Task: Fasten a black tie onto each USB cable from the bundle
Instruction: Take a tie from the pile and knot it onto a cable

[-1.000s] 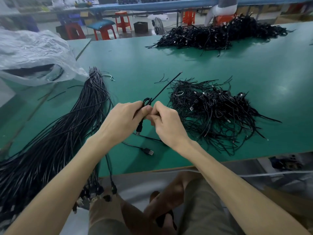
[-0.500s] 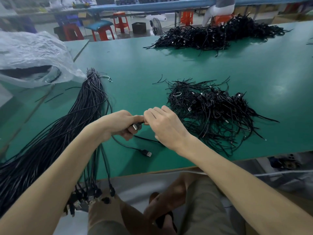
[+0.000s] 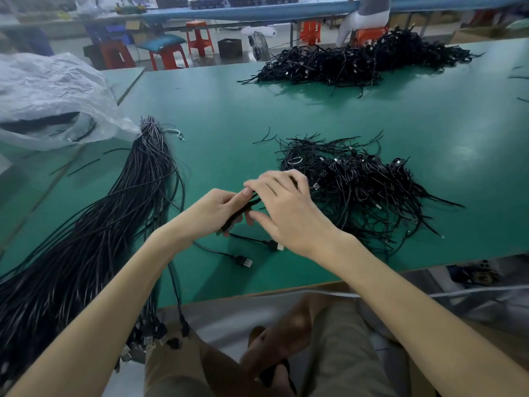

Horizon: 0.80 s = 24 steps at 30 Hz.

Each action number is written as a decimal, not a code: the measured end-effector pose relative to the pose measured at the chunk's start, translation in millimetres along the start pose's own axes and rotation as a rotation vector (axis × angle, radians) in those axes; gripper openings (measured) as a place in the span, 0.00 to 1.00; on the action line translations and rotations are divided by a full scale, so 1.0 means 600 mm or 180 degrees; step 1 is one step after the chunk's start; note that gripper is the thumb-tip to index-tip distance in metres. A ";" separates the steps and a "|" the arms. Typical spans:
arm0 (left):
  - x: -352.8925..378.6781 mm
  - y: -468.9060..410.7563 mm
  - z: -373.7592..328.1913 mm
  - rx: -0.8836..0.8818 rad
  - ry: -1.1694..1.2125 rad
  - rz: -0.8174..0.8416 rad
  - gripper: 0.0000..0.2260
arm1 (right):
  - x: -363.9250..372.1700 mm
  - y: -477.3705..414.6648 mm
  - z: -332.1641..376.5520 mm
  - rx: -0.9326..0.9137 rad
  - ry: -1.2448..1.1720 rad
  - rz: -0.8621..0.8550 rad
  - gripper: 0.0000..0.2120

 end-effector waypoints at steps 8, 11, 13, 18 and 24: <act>-0.021 0.008 0.023 -0.0143 0.0863 -0.0519 0.20 | -0.017 0.019 -0.046 0.0820 -0.0839 -0.0551 0.16; -0.031 0.016 0.043 0.0234 -0.0291 -0.0789 0.04 | -0.028 0.016 -0.087 0.1483 -0.1228 -0.1002 0.13; -0.031 0.024 0.055 0.0387 -0.1083 -0.0551 0.05 | -0.030 0.014 -0.123 0.1929 -0.1338 -0.1176 0.13; -0.003 0.032 0.070 0.0253 -0.1678 -0.0275 0.07 | -0.004 0.025 -0.201 0.2671 -0.0627 -0.1099 0.15; 0.017 0.026 0.068 0.0333 -0.1855 -0.0465 0.10 | 0.027 0.040 -0.202 0.2656 -0.0280 -0.0907 0.16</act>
Point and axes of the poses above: each hand's wrist, its own y-axis away from the middle knuckle, its own x-axis out of the palm, z = x × y, the point moved 1 cm from there along -y, towards the middle knuckle, and after that the axes turned 2 degrees about x, right-handed, at the moved point
